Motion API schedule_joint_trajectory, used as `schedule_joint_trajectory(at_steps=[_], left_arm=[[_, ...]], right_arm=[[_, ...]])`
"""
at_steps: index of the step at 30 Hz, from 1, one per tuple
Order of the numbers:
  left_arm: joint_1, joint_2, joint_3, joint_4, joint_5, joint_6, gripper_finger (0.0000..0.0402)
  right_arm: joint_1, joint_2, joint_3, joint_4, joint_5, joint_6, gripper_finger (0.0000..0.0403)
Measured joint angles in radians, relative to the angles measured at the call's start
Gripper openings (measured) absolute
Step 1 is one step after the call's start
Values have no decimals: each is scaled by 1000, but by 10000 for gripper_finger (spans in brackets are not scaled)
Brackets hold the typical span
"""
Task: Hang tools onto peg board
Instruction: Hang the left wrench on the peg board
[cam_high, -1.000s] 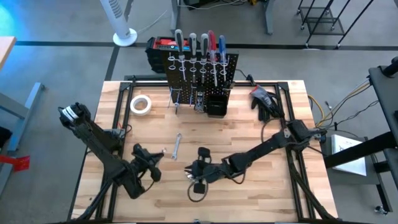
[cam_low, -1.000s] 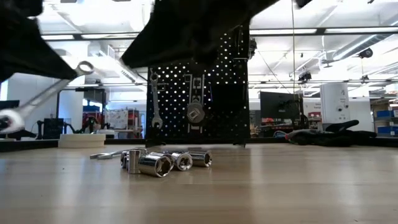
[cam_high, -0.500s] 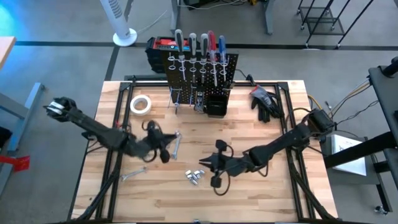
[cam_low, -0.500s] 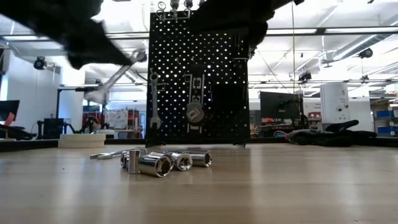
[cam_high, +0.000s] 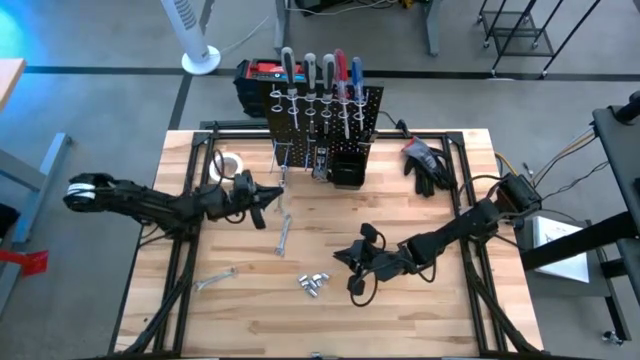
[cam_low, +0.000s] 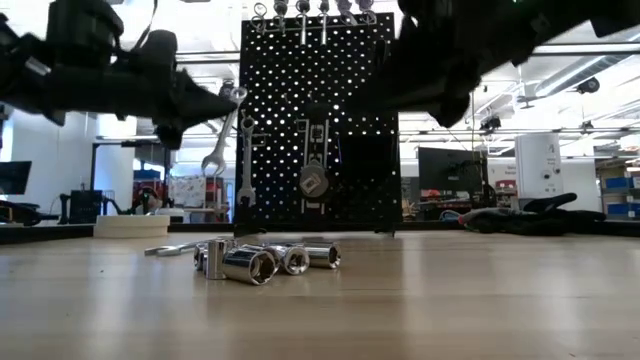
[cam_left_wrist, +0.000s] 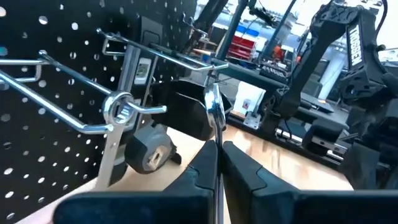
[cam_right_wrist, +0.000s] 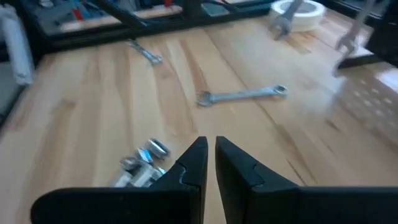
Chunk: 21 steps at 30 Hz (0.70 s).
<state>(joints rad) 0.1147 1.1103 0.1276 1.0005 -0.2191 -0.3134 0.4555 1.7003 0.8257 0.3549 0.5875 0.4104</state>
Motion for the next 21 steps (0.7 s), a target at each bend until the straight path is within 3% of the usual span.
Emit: schedule_joint_trajectory(at_steps=[8,21], left_arm=[[27,54,19,24,19,-62,0],[70,171,63,42,-41,-165,0]], right_arm=[[-9,-3,0,32,18,-17,23],[-11,-4,0,43,18,-14,18]])
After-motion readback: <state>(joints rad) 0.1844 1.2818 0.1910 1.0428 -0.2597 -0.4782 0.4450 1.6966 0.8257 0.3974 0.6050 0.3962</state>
